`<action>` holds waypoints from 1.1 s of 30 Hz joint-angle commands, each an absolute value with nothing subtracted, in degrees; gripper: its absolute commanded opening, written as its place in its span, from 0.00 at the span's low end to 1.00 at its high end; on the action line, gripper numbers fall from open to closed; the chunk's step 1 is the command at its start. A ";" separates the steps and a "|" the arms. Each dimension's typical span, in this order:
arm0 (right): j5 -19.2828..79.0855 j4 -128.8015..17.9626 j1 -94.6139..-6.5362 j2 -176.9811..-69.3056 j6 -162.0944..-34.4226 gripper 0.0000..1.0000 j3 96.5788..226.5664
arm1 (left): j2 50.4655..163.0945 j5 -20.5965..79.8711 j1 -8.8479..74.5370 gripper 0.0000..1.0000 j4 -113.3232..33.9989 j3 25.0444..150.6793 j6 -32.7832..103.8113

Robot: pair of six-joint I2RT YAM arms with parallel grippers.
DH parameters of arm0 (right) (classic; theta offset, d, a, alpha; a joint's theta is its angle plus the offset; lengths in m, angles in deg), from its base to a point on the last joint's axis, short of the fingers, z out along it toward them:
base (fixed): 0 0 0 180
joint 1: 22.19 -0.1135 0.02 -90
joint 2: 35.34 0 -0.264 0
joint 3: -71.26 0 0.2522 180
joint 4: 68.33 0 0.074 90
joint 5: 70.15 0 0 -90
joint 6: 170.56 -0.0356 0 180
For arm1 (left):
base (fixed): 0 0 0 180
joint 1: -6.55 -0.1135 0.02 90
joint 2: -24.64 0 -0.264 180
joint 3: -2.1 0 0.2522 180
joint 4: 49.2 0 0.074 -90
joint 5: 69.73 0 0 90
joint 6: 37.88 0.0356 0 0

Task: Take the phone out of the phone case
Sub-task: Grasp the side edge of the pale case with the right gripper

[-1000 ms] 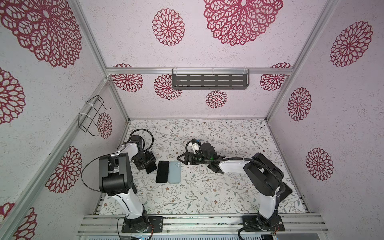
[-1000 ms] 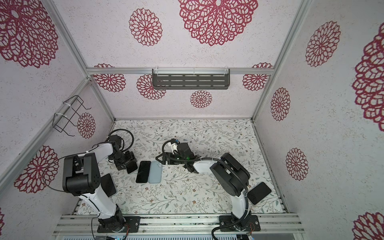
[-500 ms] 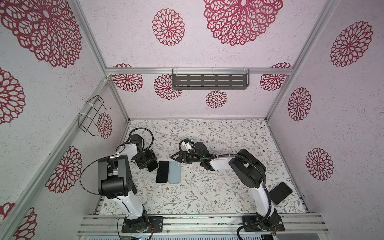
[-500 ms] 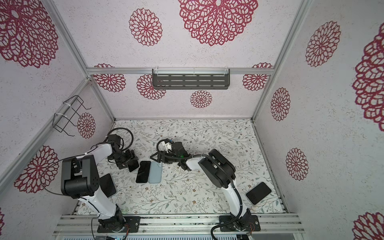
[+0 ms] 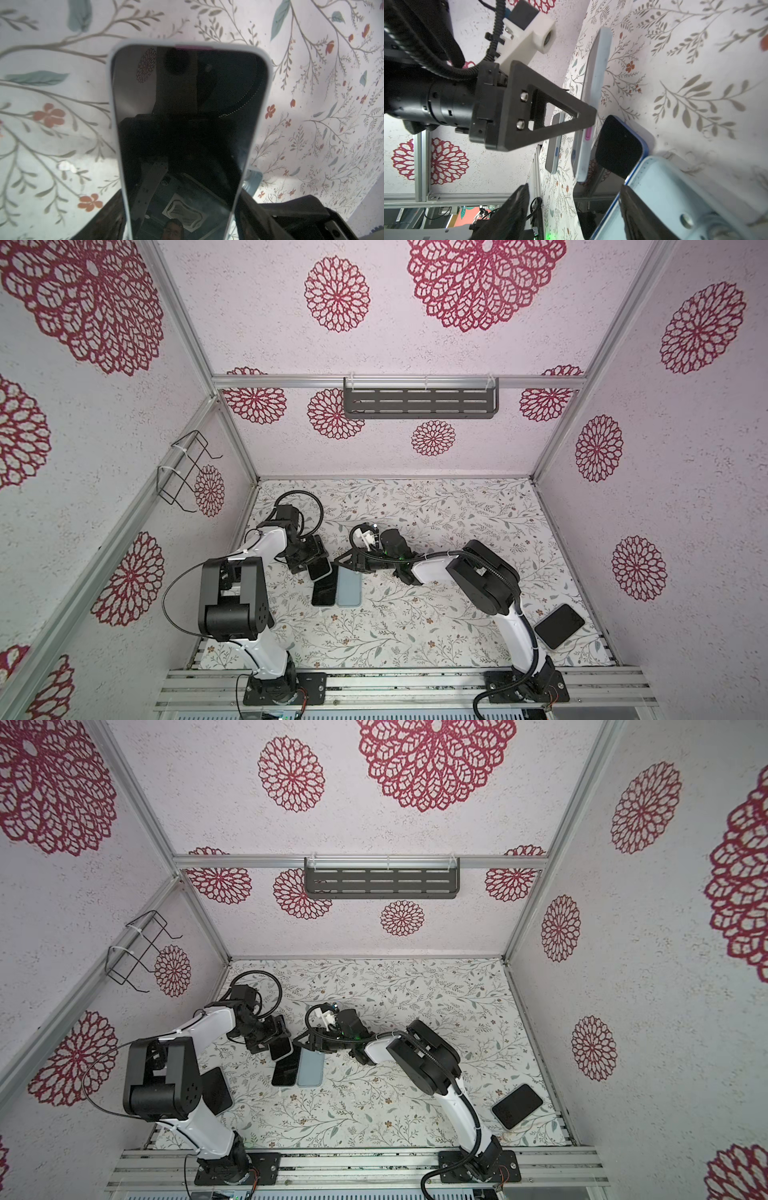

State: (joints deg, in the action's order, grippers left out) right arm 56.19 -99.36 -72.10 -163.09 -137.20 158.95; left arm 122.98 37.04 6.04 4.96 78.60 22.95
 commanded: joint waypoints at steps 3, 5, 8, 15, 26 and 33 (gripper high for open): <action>56.88 -102.69 -72.92 -163.44 -137.95 0.67 160.73 | 121.67 37.82 9.15 0.62 2.56 81.49 21.18; 56.72 -102.86 -73.04 -163.63 -138.27 0.64 160.72 | 121.37 37.69 10.32 0.62 2.38 81.60 20.63; 56.41 -103.00 -73.07 -163.62 -138.30 0.60 160.46 | 121.05 38.32 11.01 0.62 1.46 81.25 19.76; 55.98 -102.75 -73.11 -163.57 -138.29 0.44 160.26 | 120.97 37.76 12.61 0.62 1.10 81.12 19.18; 53.56 -100.76 -72.84 -163.04 -137.79 0.19 160.33 | 120.44 38.33 13.93 0.61 0.03 80.60 18.53; 53.17 -100.54 -72.46 -162.15 -137.84 0.06 159.46 | 117.61 39.16 14.03 0.61 -1.18 79.11 18.16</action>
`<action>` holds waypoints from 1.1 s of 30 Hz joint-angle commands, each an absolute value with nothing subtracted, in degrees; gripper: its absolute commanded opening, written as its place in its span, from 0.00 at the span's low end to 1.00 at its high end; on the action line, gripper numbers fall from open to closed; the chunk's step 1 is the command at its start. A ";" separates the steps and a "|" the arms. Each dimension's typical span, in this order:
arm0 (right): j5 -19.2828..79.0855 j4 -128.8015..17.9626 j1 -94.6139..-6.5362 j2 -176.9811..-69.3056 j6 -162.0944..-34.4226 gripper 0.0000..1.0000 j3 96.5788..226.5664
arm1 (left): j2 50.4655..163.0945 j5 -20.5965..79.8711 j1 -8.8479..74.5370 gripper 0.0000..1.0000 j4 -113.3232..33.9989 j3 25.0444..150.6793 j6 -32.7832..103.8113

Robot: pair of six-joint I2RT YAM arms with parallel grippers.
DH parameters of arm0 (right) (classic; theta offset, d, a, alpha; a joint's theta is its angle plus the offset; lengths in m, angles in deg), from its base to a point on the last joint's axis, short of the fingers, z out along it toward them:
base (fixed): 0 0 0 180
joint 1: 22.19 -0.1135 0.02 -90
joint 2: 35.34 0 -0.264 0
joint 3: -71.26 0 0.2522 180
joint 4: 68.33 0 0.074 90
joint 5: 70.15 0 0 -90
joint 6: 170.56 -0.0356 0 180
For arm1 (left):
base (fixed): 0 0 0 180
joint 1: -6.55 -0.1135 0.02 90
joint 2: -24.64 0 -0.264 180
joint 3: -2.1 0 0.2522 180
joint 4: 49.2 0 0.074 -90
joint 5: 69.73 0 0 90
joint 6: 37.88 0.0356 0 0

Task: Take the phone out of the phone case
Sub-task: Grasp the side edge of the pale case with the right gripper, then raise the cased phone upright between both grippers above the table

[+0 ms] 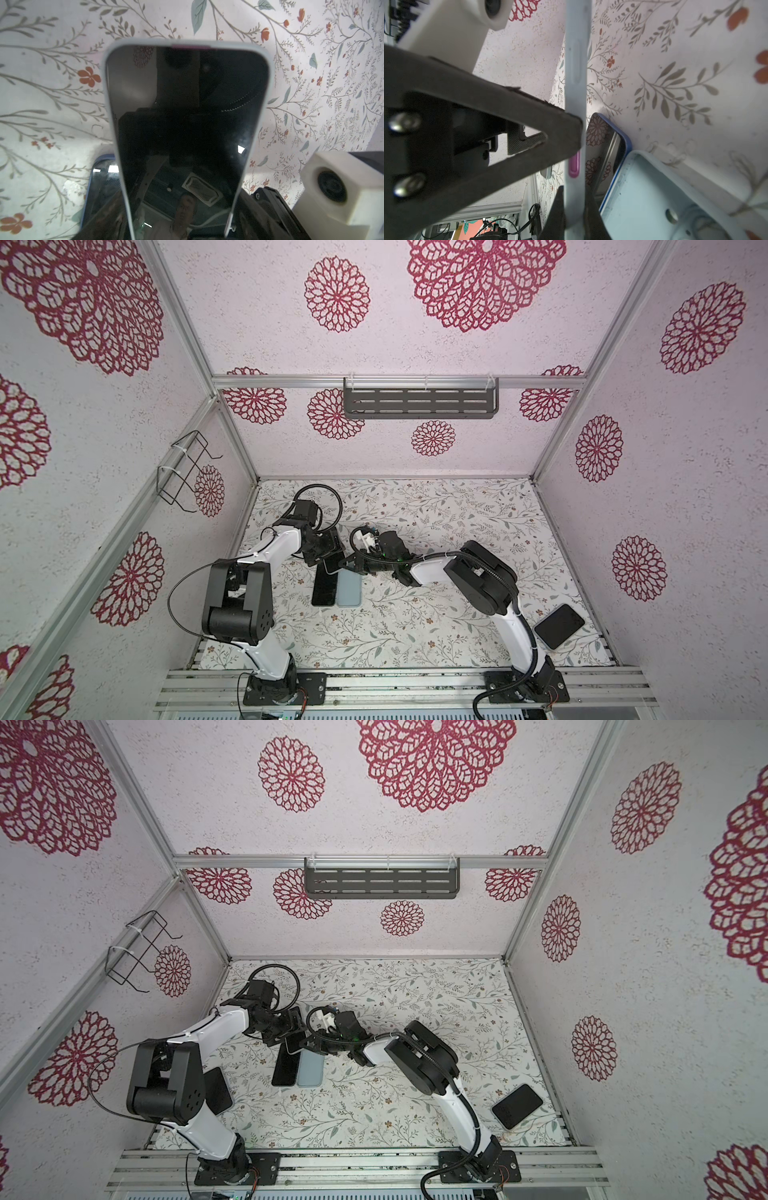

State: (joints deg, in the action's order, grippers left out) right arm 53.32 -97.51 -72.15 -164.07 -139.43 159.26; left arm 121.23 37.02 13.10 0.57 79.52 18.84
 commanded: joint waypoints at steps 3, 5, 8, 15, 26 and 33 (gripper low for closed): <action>53.07 -100.80 -72.13 -160.67 -137.48 0.01 158.08 | 114.12 39.72 14.03 0.75 -2.16 78.41 17.84; 53.07 -100.58 -71.84 -159.25 -137.01 0.00 156.67 | 111.65 40.19 14.07 0.93 -2.88 77.95 17.41; 52.90 -99.63 -71.12 -155.73 -135.83 0.00 153.66 | 107.04 41.43 14.04 0.97 -4.55 77.07 17.12; 52.16 -90.86 -66.62 -139.08 -128.67 0.00 142.72 | 97.22 46.14 14.50 0.97 -11.43 74.38 16.88; 51.37 -62.36 -53.51 -108.36 -114.29 0.00 138.31 | 95.16 49.51 24.91 0.97 -28.07 74.11 16.58; 62.30 -65.03 -47.48 -99.73 -114.36 0.00 136.54 | 102.40 65.49 27.45 0.97 -53.88 72.96 6.01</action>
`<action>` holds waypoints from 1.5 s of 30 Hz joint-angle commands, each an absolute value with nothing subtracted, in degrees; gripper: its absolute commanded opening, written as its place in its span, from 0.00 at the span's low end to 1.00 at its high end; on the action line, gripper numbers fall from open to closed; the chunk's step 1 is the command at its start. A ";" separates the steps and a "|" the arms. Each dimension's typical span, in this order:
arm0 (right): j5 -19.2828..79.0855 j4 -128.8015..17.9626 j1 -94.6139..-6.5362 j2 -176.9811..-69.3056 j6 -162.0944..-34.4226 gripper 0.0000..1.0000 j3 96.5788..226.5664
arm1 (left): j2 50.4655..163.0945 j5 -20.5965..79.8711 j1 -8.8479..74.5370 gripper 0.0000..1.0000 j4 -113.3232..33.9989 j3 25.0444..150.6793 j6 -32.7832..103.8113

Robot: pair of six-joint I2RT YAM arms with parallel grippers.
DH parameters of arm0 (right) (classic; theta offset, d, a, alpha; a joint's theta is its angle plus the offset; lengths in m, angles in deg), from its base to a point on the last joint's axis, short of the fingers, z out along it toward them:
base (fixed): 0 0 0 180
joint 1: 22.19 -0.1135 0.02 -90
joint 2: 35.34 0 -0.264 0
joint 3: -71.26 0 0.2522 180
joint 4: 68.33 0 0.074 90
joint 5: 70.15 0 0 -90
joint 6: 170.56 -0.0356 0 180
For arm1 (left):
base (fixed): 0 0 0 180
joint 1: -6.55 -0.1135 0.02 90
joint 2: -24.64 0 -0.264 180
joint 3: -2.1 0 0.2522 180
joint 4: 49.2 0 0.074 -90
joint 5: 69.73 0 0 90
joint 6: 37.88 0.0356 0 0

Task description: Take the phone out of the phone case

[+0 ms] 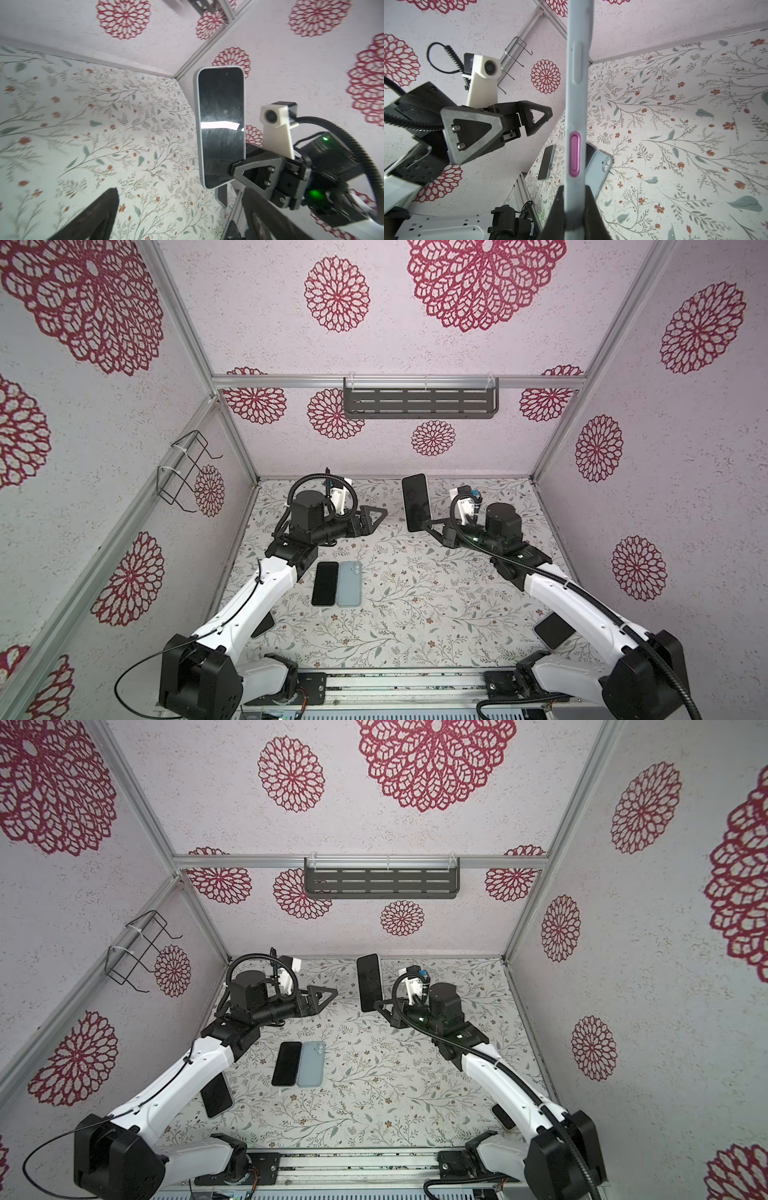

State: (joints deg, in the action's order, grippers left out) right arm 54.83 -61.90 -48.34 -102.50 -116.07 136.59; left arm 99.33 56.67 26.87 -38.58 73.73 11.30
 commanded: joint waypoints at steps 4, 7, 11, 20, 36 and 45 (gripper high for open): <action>66.63 -68.41 -47.50 -97.57 -115.70 0.00 135.56 | 106.16 69.95 29.03 0.97 -53.58 76.83 7.44; 66.67 -69.89 -47.47 -95.48 -115.65 0.00 134.27 | 107.98 70.84 29.54 0.97 -48.23 79.70 10.48; 67.27 -71.93 -47.45 -95.42 -116.76 0.00 132.78 | 109.07 73.50 29.88 0.99 -50.58 80.11 9.34; 68.42 -75.93 -47.43 -96.16 -118.24 0.00 131.20 | 110.28 78.65 30.22 0.74 -57.15 79.71 5.38; 69.17 -77.44 -47.48 -96.25 -118.53 0.00 130.75 | 111.51 81.69 31.41 0.45 -63.82 78.79 0.88; 69.33 -77.53 -47.50 -95.95 -118.36 0.00 129.96 | 111.57 81.62 31.60 0.37 -60.79 79.53 2.66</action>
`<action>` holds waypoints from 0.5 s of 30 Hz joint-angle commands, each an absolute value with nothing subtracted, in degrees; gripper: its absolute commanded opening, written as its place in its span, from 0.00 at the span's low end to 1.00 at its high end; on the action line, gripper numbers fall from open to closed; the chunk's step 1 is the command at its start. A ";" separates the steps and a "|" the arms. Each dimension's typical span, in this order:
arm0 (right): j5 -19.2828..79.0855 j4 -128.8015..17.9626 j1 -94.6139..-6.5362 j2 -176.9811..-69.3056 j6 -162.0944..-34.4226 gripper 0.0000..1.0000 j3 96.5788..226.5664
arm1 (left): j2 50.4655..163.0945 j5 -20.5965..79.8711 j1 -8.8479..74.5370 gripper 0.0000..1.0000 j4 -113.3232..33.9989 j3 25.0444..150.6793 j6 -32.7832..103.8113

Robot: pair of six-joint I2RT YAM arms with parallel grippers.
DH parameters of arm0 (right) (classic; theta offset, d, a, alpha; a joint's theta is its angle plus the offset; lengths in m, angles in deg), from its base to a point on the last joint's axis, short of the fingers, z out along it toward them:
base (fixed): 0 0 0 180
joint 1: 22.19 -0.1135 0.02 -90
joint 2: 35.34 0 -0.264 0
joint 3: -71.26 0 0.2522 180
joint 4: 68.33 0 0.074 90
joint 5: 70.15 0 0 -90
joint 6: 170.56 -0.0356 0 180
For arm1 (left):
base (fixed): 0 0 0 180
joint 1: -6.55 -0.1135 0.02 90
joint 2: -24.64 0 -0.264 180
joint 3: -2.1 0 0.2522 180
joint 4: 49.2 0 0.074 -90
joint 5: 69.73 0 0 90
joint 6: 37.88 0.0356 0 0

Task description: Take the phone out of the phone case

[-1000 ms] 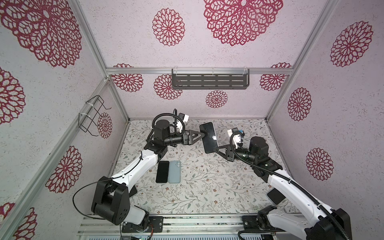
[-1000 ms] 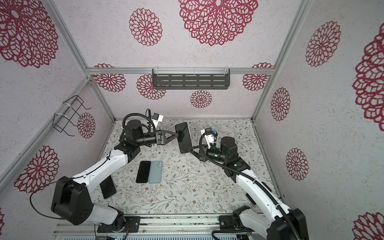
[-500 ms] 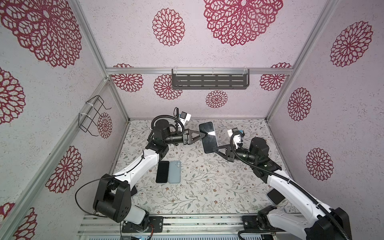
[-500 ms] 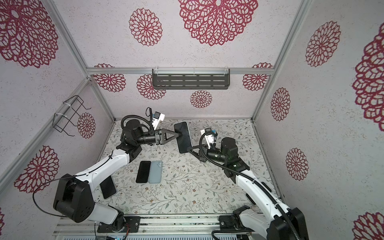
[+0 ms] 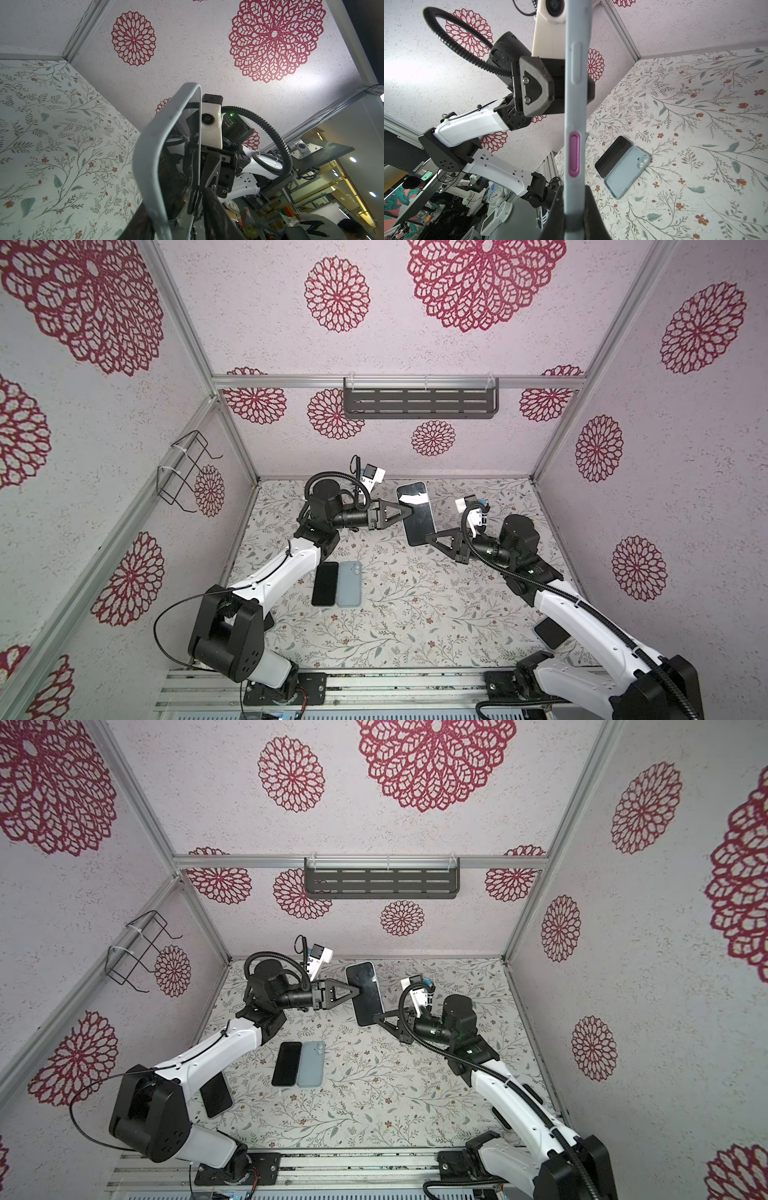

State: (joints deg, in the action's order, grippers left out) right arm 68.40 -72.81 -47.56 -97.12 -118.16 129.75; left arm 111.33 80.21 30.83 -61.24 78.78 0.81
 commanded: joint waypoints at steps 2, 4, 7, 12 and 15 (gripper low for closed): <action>69.33 -77.53 -47.44 -95.98 -118.35 0.00 129.64 | 111.35 81.44 31.77 0.35 -59.72 79.67 3.57; 69.33 -77.51 -47.50 -95.94 -118.36 0.00 129.38 | 111.18 81.35 31.78 0.33 -59.16 79.71 4.06; 69.34 -77.51 -47.44 -95.85 -118.36 0.00 129.18 | 110.97 81.10 31.80 0.29 -57.09 80.11 5.42; 69.55 -77.43 -47.50 -95.89 -118.26 0.00 129.06 | 110.86 81.04 31.88 0.25 -56.60 80.20 5.65; 69.65 -77.01 -47.49 -95.88 -117.78 0.00 129.00 | 110.64 81.01 31.99 0.22 -56.54 80.29 5.71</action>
State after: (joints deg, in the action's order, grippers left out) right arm 68.80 -73.49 -47.56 -97.10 -118.14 128.48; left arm 111.35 79.95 30.96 -56.79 78.82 3.98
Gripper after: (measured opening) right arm 0.131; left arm 0.224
